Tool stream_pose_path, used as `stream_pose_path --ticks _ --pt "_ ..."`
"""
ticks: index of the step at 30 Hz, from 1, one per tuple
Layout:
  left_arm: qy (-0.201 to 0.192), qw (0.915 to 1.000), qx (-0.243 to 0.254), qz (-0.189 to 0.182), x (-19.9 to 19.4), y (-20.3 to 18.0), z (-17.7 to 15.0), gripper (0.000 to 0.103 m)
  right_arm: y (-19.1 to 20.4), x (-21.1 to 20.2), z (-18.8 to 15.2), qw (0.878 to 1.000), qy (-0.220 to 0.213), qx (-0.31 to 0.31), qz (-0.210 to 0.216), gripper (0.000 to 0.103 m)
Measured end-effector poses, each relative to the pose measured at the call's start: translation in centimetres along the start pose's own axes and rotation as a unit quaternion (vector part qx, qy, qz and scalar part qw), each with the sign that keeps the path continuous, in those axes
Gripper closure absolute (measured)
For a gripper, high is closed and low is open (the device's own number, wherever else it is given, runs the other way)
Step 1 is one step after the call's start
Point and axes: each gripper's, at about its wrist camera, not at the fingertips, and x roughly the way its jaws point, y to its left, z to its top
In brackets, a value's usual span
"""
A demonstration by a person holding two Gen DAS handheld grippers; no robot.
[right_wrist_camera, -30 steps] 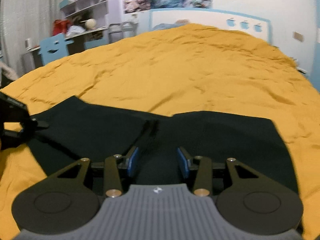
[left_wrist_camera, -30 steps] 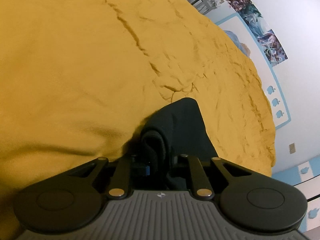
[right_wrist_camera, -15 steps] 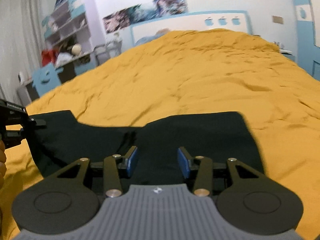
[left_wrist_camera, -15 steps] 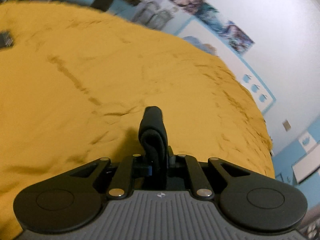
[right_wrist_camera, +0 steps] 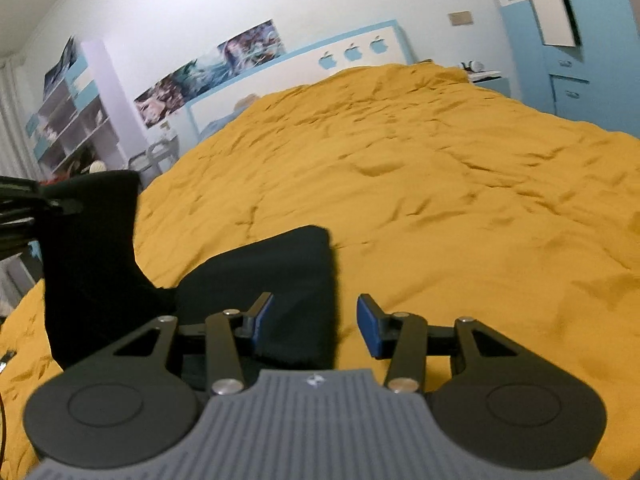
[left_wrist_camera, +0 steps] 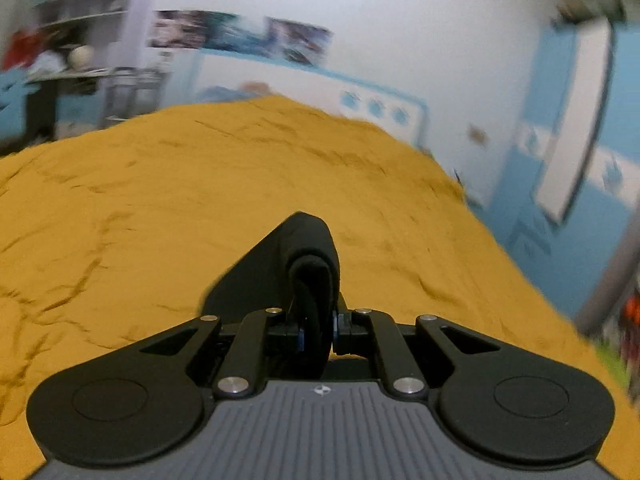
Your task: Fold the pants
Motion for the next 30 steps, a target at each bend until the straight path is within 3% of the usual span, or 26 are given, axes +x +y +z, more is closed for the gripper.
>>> stream_pose_path --ticks 7,13,15,17,18,20,24,26,30 --pt "0.033 0.9938 0.1 -0.033 2.4 -7.3 -3.8 0.091 -3.7 -1.9 -0.3 0.999 -0.011 0.04 -0.01 0.06" --pt "0.103 0.9826 0.151 -0.034 4.7 -9.9 -7.8 0.088 -5.3 -1.9 -0.4 0.997 -0.006 0.08 -0.003 0.059" --pt "0.132 0.9761 0.167 -0.044 5.1 -10.0 -9.1 0.079 -5.1 -1.8 -0.4 0.997 -0.003 0.076 -0.001 0.059" --pt "0.177 0.9657 0.178 -0.067 5.5 -10.0 -10.0 0.048 -4.9 -1.6 -0.4 0.997 0.001 0.071 0.0 0.059" --pt "0.188 0.9626 0.179 -0.077 5.1 -9.8 -10.4 0.045 -4.8 -1.5 -0.4 0.998 0.002 0.07 0.0 0.059" --pt "0.183 0.9644 0.163 -0.1 3.5 -8.6 -10.2 0.045 -4.5 -1.5 -0.4 0.998 0.002 0.069 0.0 0.059" --pt "0.159 0.974 0.083 -0.139 0.1 -4.3 -8.1 0.04 -4.0 -1.2 -0.1 0.998 0.007 0.064 0.001 0.058" --pt "0.141 0.981 0.055 -0.121 -1.3 -2.0 -7.2 0.03 -3.4 -1.0 0.0 0.998 0.012 0.057 0.003 0.058" --pt "0.143 0.9875 0.055 -0.037 -2.0 1.9 -6.3 0.03 -1.2 -0.4 0.9 0.999 0.019 0.04 0.017 0.058"
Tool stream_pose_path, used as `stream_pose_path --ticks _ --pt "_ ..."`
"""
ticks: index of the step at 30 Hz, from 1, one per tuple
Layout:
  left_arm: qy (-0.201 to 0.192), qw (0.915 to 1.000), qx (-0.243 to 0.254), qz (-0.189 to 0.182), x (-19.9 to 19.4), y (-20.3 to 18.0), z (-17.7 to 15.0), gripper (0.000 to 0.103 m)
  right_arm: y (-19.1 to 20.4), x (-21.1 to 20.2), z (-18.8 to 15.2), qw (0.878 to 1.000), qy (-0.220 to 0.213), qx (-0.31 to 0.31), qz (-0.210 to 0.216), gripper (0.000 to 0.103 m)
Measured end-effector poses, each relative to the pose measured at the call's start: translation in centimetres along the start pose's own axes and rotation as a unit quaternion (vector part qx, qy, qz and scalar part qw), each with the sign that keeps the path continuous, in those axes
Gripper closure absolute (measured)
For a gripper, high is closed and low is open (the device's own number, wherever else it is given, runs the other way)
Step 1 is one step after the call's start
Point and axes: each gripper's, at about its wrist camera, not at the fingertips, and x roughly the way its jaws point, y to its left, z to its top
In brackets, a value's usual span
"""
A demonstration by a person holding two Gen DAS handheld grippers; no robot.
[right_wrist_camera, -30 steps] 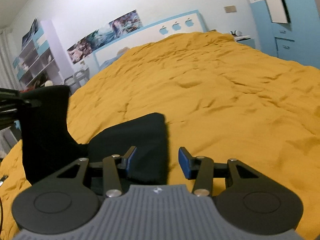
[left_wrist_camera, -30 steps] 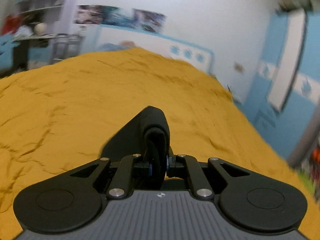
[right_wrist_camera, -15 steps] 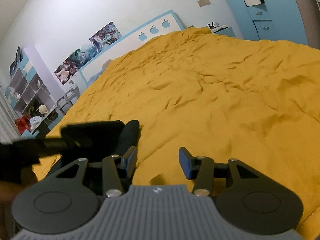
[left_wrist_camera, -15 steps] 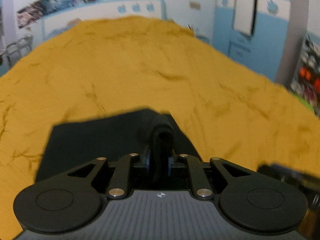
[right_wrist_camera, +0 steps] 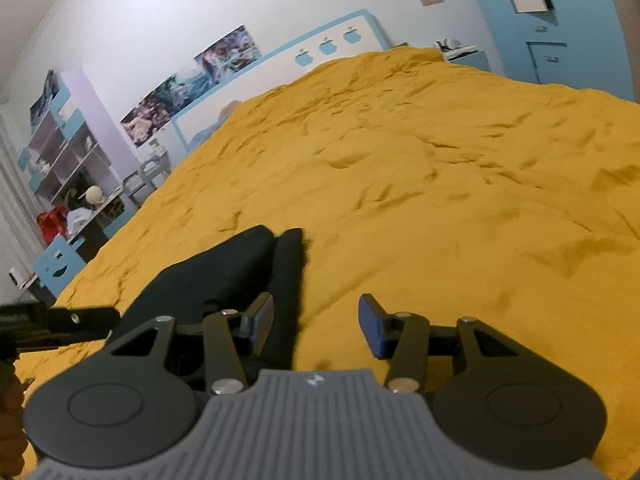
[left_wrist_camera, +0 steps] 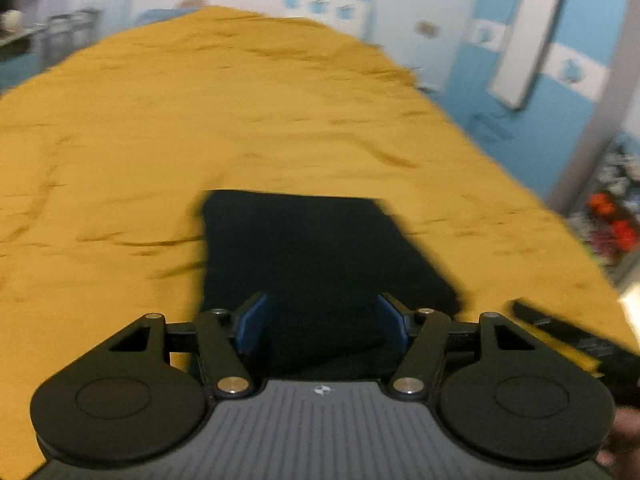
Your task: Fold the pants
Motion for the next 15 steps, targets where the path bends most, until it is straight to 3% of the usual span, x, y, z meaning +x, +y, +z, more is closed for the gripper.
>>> stream_pose_path --ticks 4,8,12,14,15 --pt "0.009 0.9981 -0.019 0.058 0.2 2.5 -0.1 0.03 3.3 1.1 0.8 0.999 0.016 -0.041 -0.001 0.051" --pt "0.026 0.9972 -0.038 0.06 0.6 3.5 -0.5 0.03 5.8 2.9 1.3 0.997 0.033 -0.069 -0.002 0.051" --pt "0.033 0.9973 -0.036 0.055 0.9 3.8 -0.6 0.03 7.0 5.6 1.5 0.994 0.064 -0.079 -0.038 0.051" --pt "0.034 0.9975 -0.035 0.051 1.3 3.7 -0.4 0.03 6.9 7.0 1.5 0.993 0.082 -0.068 -0.046 0.055" --pt "0.035 0.9976 -0.034 0.05 1.5 3.6 -0.3 0.03 6.7 7.5 1.5 0.994 0.088 -0.059 -0.041 0.073"
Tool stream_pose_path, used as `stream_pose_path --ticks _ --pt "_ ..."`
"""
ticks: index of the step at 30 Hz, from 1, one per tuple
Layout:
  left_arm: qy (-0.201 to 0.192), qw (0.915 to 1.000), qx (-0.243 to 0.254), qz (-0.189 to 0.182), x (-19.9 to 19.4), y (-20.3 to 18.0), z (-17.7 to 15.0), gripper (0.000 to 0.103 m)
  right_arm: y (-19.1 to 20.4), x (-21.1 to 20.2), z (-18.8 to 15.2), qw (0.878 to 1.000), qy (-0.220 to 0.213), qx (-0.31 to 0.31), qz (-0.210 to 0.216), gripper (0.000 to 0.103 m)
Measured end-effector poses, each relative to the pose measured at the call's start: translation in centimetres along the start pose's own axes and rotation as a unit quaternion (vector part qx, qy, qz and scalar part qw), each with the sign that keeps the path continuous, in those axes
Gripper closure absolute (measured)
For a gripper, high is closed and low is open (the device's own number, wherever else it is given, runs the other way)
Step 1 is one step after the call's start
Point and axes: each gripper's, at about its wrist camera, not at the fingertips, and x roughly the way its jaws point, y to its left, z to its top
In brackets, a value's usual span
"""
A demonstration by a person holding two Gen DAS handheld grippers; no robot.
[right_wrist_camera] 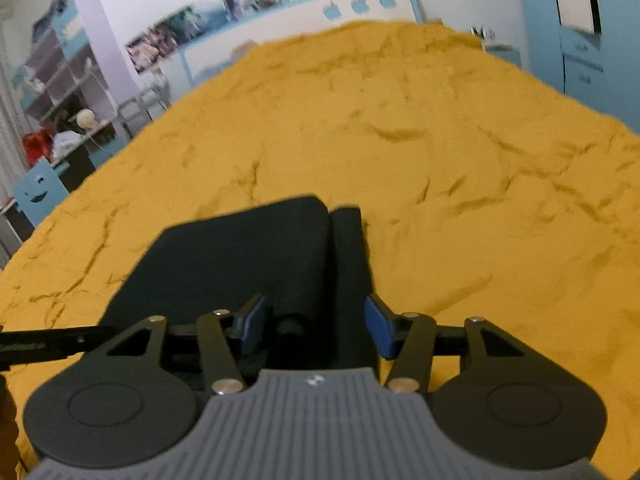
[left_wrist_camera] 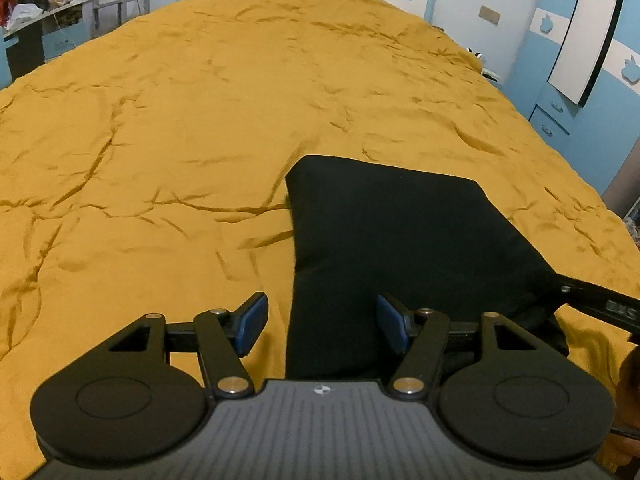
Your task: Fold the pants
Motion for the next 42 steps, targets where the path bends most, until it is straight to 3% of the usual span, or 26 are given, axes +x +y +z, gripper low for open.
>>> stream_pose_path --ticks 1,8,12,14,16,21,25,28,30,32,36,39,42 --pt "0.001 1.0 0.002 -0.001 0.4 -0.1 0.1 0.03 -0.1 0.4 0.1 1.0 0.008 0.006 0.014 0.096" --pt "0.003 0.9997 -0.01 -0.023 1.0 0.2 0.0 0.03 -0.3 -3.0 1.2 0.998 -0.035 0.015 0.048 0.098" --pt "0.01 0.9991 -0.018 -0.038 1.6 0.0 -0.4 0.03 -2.3 -3.3 0.7 0.998 -0.03 0.041 0.045 0.097" --pt "0.02 0.9983 -0.022 -0.05 2.2 -0.1 -0.7 0.03 -3.5 -1.7 -0.4 0.999 0.01 0.044 0.028 0.092" --pt "0.043 0.996 -0.038 -0.068 2.9 0.2 -1.1 0.03 -4.5 -0.9 -1.6 0.998 0.038 0.048 0.012 0.07" --pt "0.033 0.9957 -0.036 -0.079 2.4 0.9 -2.3 0.029 -5.4 -2.7 -2.1 0.998 0.006 0.06 0.03 0.069" --pt "0.048 0.995 -0.029 -0.082 2.6 1.5 -3.3 0.028 -4.4 -2.0 -3.7 0.998 0.062 -0.002 0.033 0.076" --pt "0.066 0.994 0.023 -0.084 1.9 1.3 -4.3 0.029 -3.4 -2.9 -3.8 0.993 0.084 -0.076 0.02 0.076" --pt "0.072 0.9925 0.058 -0.079 1.1 1.1 -4.6 0.03 -3.5 -3.8 -3.2 0.993 0.083 -0.079 0.023 0.075" --pt "0.065 0.9932 0.057 -0.077 0.1 1.5 -3.9 0.035 -4.1 -4.7 -1.9 0.995 0.067 -0.067 0.023 0.074" --pt "0.025 0.9956 -0.013 -0.089 -1.5 3.8 -0.6 0.032 -5.1 -4.6 1.3 0.998 0.041 -0.019 0.04 0.066" --pt "0.015 0.9937 -0.04 -0.104 -0.7 4.9 2.4 0.029 -5.8 -2.3 3.7 0.997 0.044 0.004 0.058 0.053" --pt "0.02 0.9918 -0.047 -0.117 2.2 5.6 5.2 0.028 -7.2 1.9 5.5 0.995 0.066 0.037 0.068 0.053"
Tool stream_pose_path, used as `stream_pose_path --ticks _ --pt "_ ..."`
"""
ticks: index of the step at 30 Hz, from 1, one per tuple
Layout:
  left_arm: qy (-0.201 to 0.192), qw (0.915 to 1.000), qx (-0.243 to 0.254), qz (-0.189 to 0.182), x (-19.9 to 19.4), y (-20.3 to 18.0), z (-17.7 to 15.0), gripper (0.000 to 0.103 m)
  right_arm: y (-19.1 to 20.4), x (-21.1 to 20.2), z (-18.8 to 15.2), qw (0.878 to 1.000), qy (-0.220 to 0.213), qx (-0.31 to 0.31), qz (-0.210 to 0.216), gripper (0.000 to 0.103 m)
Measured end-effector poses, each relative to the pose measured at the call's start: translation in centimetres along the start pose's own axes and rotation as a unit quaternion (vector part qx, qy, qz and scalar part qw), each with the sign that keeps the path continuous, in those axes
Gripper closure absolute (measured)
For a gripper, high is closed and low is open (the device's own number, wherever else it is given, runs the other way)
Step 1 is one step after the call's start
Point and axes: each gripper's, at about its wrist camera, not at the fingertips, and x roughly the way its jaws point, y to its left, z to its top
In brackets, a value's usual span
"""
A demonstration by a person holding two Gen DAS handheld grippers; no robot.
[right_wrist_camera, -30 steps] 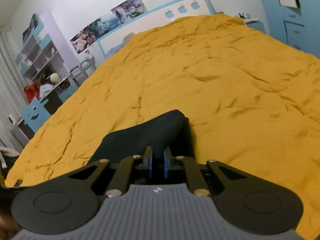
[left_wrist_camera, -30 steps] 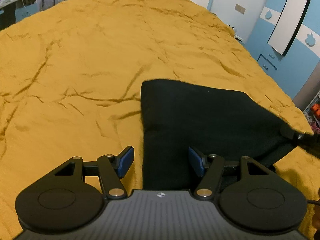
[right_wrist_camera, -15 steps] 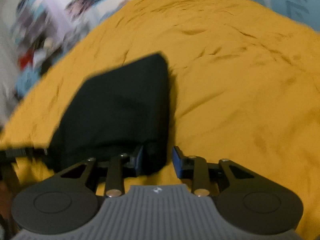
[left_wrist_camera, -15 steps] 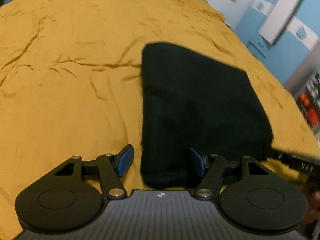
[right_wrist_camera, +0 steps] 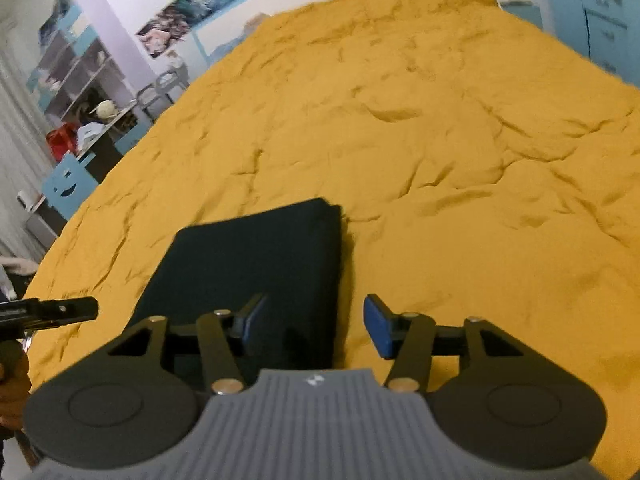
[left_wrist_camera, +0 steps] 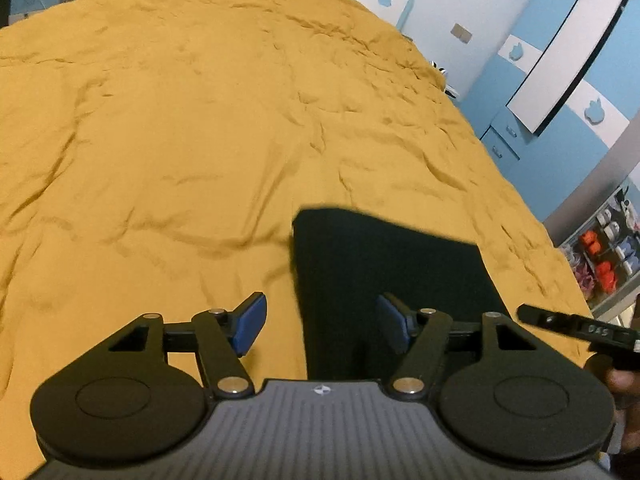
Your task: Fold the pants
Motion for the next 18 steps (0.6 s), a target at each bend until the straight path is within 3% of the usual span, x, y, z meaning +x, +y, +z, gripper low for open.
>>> stream_pose_path --ticks 5,8,9,10,11,13,16,18 --pt "0.082 0.9957 -0.028 -0.034 6.9 1.6 3.3 0.03 -1.6 5.0 3.1 0.998 0.018 0.04 0.041 0.053" --pt "0.098 0.9918 -0.054 -0.063 9.4 2.4 4.1 0.031 -2.5 7.7 4.4 0.995 0.038 0.059 0.068 0.053" --pt "0.1 0.9903 -0.062 -0.073 10.1 2.6 4.4 0.034 -2.6 8.5 4.7 0.994 0.046 0.061 0.078 0.058" --pt "0.1 0.9889 -0.067 -0.087 10.7 2.7 4.5 0.054 -2.7 9.2 4.9 0.993 0.055 0.059 0.087 0.078" --pt "0.095 0.9886 -0.064 -0.098 10.9 2.7 4.6 0.087 -2.7 9.6 5.1 0.993 0.059 0.055 0.09 0.083" --pt "0.07 0.9911 -0.045 -0.104 10.6 2.3 4.8 0.089 -2.7 9.5 5.5 0.992 0.057 0.051 0.096 0.089" --pt "0.038 0.9898 -0.087 -0.106 10.5 3.7 4.9 0.099 -3.4 8.6 5.6 0.988 0.032 0.076 0.129 0.089" --pt "0.043 0.9895 -0.1 -0.094 11.5 4.4 4.5 0.098 -4.0 9.0 4.7 0.988 0.026 0.088 0.124 0.089"
